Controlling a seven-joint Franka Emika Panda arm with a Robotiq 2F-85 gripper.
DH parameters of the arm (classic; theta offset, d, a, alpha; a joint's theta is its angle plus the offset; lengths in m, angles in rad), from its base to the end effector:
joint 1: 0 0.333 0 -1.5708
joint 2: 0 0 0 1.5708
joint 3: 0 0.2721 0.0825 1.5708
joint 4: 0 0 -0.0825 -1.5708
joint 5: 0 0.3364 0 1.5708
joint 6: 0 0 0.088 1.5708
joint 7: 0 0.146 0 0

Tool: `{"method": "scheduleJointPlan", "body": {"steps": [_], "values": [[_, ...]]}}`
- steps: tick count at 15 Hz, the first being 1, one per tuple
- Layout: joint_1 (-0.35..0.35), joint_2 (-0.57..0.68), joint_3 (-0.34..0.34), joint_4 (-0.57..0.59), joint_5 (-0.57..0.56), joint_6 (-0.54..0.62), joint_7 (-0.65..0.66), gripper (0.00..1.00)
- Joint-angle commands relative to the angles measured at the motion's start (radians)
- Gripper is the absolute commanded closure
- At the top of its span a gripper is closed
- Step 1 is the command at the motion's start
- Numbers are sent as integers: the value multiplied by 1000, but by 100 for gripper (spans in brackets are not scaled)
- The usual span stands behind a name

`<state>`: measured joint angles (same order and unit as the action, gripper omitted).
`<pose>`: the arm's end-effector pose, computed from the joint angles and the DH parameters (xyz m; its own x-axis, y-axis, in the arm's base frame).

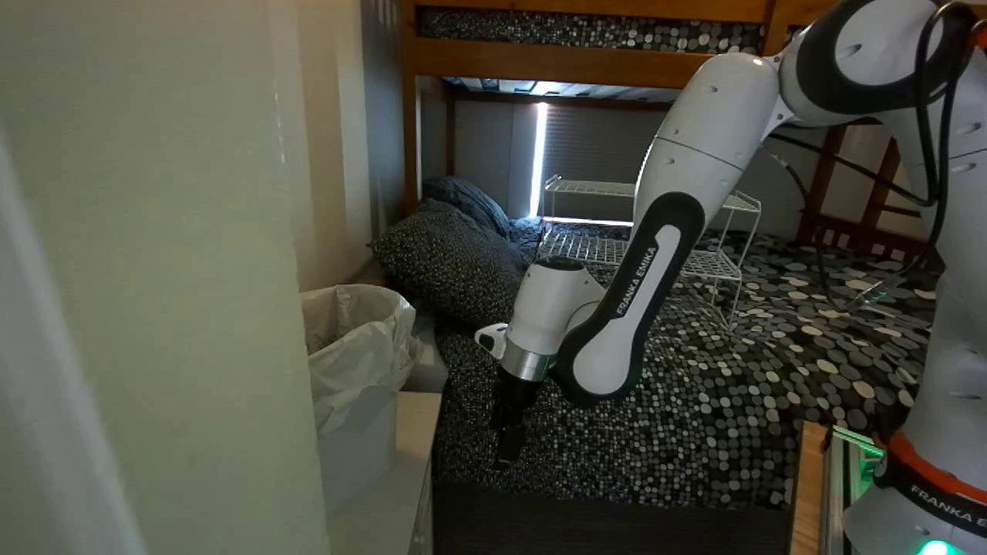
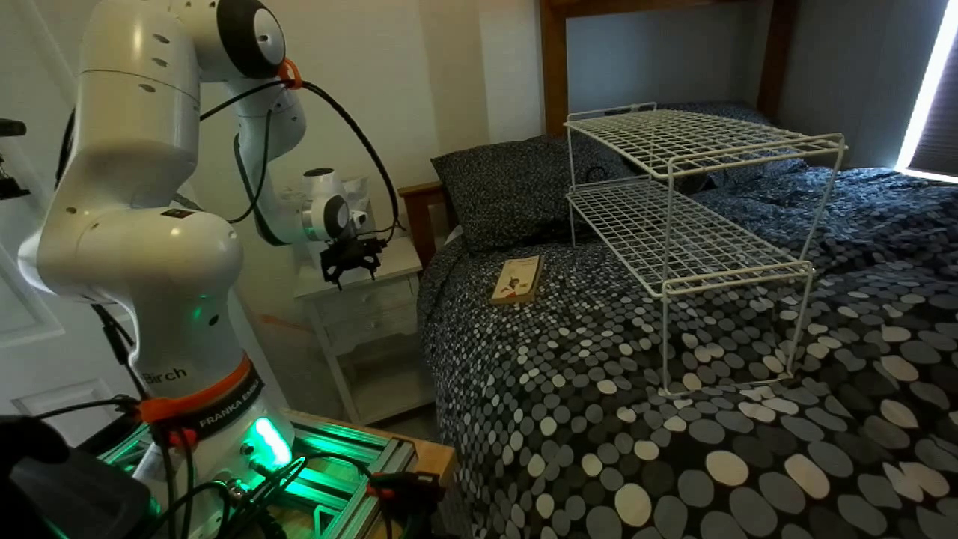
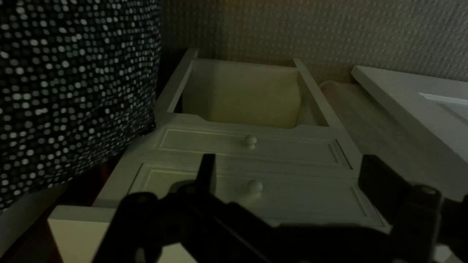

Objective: Pull the drawer

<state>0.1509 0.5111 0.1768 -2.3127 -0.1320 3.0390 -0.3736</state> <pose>0.4746 0.1793 0.1172 0.6753 0.7014 0.2279 0.7127 -0.7001 0.0426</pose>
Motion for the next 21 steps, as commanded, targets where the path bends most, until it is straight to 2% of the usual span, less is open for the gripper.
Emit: {"method": "scheduleJointPlan", "body": {"steps": [1, 6, 10, 14, 21], "values": [[52, 122, -18, 99, -37, 8, 72, 0], [119, 236, -69, 205, -45, 42, 137, 0], [140, 302, -89, 261, -45, 96, 150, 0], [120, 353, -65, 289, -42, 162, 141, 0], [117, 423, -64, 346, -44, 233, 137, 0]]}}
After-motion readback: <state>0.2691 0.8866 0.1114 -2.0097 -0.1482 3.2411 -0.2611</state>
